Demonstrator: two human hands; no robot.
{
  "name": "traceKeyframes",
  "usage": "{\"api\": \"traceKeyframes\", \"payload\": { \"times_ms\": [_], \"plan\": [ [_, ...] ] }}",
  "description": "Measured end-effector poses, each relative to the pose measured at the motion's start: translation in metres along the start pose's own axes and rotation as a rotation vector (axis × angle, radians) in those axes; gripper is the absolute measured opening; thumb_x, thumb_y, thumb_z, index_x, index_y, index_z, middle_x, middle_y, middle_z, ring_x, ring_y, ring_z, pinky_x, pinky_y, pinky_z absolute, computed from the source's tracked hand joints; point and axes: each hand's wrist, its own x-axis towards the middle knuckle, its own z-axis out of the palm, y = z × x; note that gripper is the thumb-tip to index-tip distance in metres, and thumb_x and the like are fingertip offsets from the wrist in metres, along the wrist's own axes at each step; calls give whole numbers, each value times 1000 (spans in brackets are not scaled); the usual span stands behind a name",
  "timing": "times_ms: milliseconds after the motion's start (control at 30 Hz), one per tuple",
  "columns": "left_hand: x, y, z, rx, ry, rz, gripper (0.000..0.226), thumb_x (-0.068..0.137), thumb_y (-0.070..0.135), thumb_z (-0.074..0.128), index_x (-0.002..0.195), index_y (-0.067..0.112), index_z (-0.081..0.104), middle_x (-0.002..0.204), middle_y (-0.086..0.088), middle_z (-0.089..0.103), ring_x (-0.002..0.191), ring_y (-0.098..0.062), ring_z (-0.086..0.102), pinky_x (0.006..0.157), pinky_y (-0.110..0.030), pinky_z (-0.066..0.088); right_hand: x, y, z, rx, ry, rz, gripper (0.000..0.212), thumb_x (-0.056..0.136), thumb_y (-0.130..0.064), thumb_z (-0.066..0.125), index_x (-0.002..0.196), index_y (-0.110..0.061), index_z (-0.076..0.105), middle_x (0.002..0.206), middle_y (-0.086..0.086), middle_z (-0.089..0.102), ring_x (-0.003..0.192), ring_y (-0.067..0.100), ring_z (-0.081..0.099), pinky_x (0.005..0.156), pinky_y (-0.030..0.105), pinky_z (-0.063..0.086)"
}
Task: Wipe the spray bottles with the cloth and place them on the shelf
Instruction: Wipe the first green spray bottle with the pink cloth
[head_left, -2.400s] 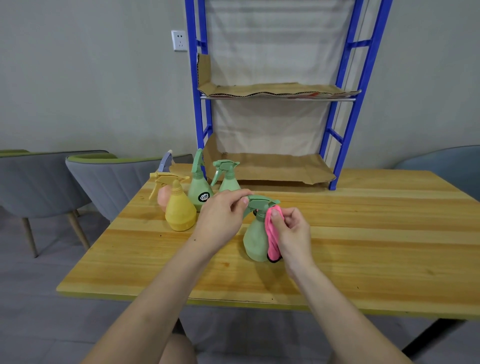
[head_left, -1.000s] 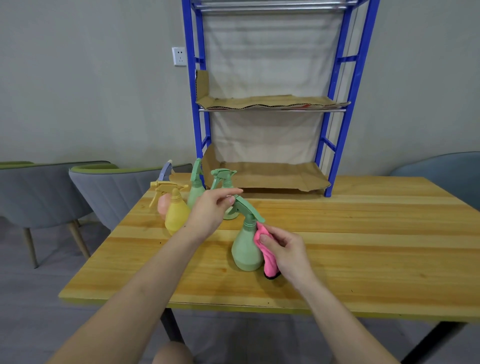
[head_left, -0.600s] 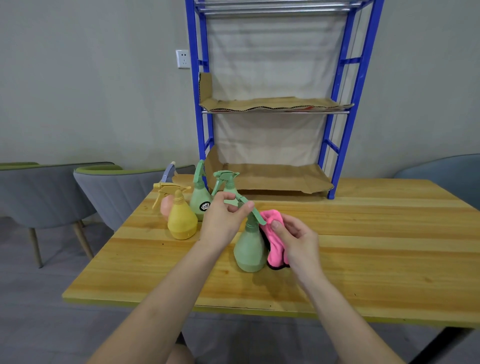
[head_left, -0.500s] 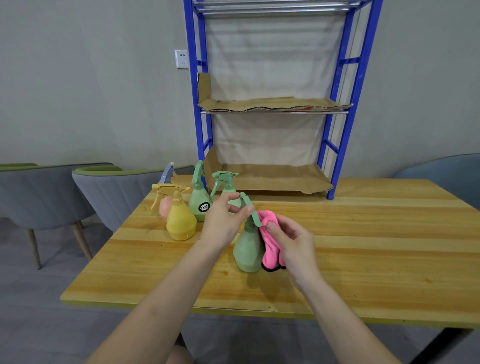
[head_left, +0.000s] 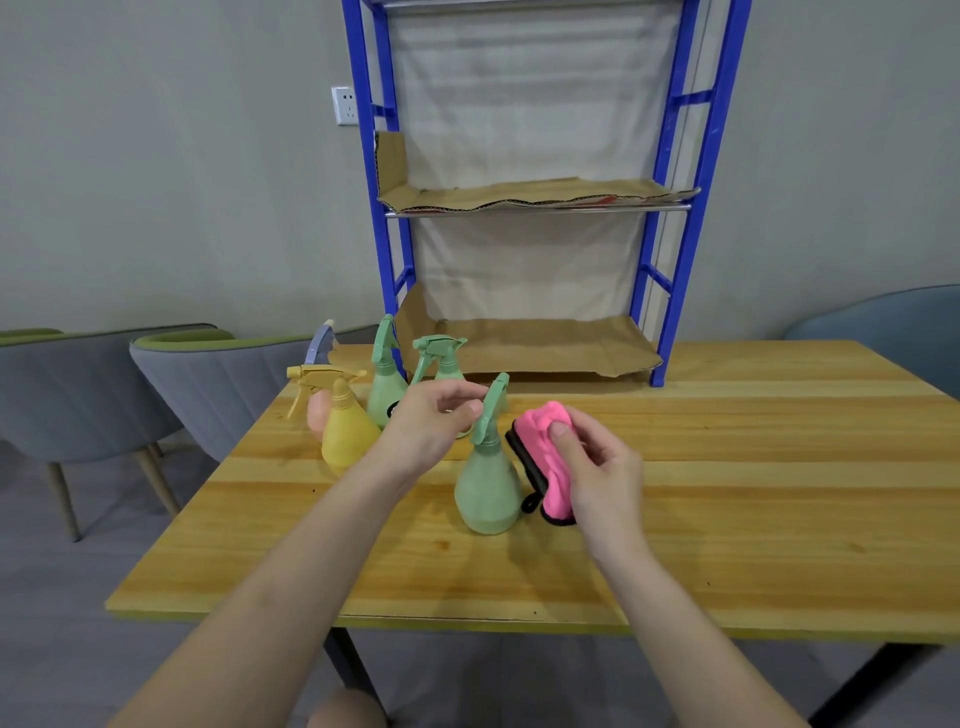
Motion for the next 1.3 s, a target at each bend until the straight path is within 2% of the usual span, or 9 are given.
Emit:
{"api": "traceKeyframes", "payload": {
  "times_ms": [100, 233, 400, 567, 733, 833, 933, 1100, 1300],
  "plan": [
    [-2, -2, 4, -57, 13, 10, 19, 104, 19, 64, 116, 23, 78, 109, 5, 77, 98, -8, 68, 85, -18, 52, 8, -1, 7, -32, 104, -54, 21, 101, -21, 71, 118, -31, 75, 109, -16, 77, 103, 7, 71, 90, 36, 61],
    [-2, -7, 11, -80, 54, 3, 16, 101, 18, 68, 112, 20, 79, 105, 7, 78, 98, -5, 69, 87, -19, 51, 24, 2, 26, -96, 127, -94, 18, 97, -27, 75, 115, -32, 77, 110, -14, 72, 102, 8, 68, 87, 36, 59],
    [-1, -10, 15, -101, 68, 17, 15, 102, 17, 67, 108, 17, 81, 94, 14, 77, 86, 9, 68, 80, -10, 50, 27, 8, 52, -125, 93, -115, 10, 98, -17, 74, 103, -14, 82, 99, 2, 67, 88, 5, 65, 81, 26, 51],
    [-2, -11, 16, -130, 62, 13, 18, 102, 17, 66, 98, 26, 80, 116, 0, 78, 110, -10, 68, 101, -26, 51, 7, 21, 50, -68, 26, -59, 13, 98, -12, 73, 107, -14, 83, 101, 1, 65, 96, 8, 67, 91, 33, 58],
    [-6, -15, 20, -146, 76, 57, 24, 103, 18, 65, 94, 35, 79, 95, 15, 80, 95, 3, 70, 83, -12, 51, 18, 14, 51, -61, 42, -51, 14, 96, -13, 76, 105, -20, 84, 101, -3, 69, 95, 6, 69, 90, 31, 57],
    [-4, -16, 21, -114, 89, 56, 18, 104, 20, 64, 103, 27, 80, 99, 13, 79, 97, 1, 70, 85, -12, 50, 32, 7, 50, -94, 75, -39, 16, 97, -14, 75, 92, -26, 82, 98, 2, 70, 88, 7, 68, 87, 33, 57],
    [-2, -17, 20, -88, 91, 57, 17, 104, 21, 64, 108, 23, 81, 104, 12, 79, 102, -1, 70, 89, -16, 50, 31, 6, 46, -118, 18, -35, 12, 97, -11, 73, 97, -15, 84, 100, 6, 70, 90, 7, 68, 84, 26, 55],
    [0, -19, 21, -78, 106, 46, 19, 104, 21, 64, 113, 16, 80, 114, 4, 78, 114, -10, 68, 102, -28, 52, 8, 18, 40, -134, -84, -90, 13, 95, -10, 77, 103, -16, 84, 106, -1, 68, 102, 5, 68, 90, 23, 57],
    [0, -20, 20, -49, 102, 59, 21, 104, 22, 63, 114, 15, 81, 111, 5, 79, 110, -7, 70, 99, -27, 54, 18, 14, 41, -142, -32, -24, 8, 92, -13, 79, 87, -17, 84, 98, 4, 72, 87, 4, 68, 79, 19, 52]
  ]
}}
